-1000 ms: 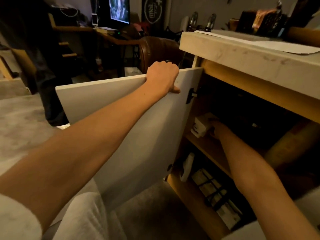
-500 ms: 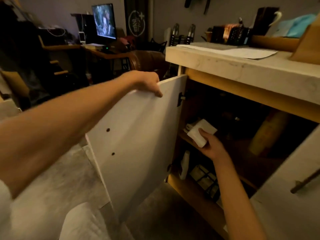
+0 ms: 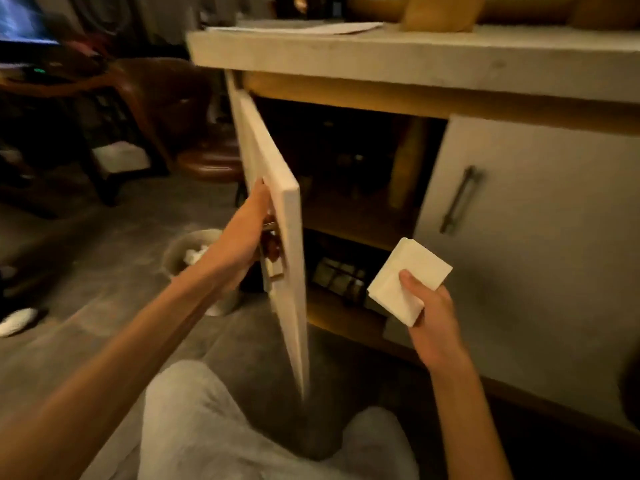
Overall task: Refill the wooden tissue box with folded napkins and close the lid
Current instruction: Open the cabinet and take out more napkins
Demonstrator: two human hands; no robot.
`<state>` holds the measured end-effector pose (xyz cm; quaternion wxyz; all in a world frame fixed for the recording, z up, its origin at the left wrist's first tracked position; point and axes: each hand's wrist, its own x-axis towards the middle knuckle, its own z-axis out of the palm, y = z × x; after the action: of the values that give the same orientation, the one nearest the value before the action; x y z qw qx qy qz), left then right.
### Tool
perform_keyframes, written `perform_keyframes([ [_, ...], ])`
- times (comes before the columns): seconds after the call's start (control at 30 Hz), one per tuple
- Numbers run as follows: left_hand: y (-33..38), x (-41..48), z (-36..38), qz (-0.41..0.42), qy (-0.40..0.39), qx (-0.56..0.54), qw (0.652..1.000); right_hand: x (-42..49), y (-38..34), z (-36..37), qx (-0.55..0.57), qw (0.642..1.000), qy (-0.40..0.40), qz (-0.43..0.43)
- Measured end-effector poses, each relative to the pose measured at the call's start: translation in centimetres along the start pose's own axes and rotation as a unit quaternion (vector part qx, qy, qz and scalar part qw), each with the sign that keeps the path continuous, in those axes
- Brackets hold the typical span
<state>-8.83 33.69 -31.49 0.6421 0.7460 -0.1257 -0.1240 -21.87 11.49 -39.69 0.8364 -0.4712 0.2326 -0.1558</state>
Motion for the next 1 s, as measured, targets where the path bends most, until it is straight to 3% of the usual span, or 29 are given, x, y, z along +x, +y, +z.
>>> perform_keyframes([
  [0.1,0.9,3.4,8.3,0.049,-0.031,-0.006,0.998,-2.0,-0.5,-3.6,0.029,0.996,0.083,-0.028],
  [0.27,4.2,8.7,17.1,-0.021,-0.01,-0.057,0.998,-5.9,1.7,-4.8,0.123,0.98,0.154,-0.027],
  [0.43,3.7,12.6,20.0,-0.042,0.024,-0.074,0.996,-6.0,4.3,-1.0,0.203,0.957,0.199,0.051],
  [0.63,4.9,12.8,18.5,-0.057,0.007,-0.135,0.989,-5.3,-1.3,5.4,0.215,0.945,0.214,0.127],
  [0.83,10.1,11.3,13.7,-0.206,-0.076,-0.021,0.975,-7.4,-11.0,10.7,0.315,0.91,0.17,0.21],
  [0.9,11.8,9.5,10.7,-0.285,-0.128,-0.034,0.949,-8.7,-14.7,12.5,0.36,0.894,0.142,0.227],
  [1.0,16.9,4.7,5.9,-0.408,-0.187,-0.15,0.881,-10.1,-21.3,16.1,0.392,0.877,0.133,0.244],
])
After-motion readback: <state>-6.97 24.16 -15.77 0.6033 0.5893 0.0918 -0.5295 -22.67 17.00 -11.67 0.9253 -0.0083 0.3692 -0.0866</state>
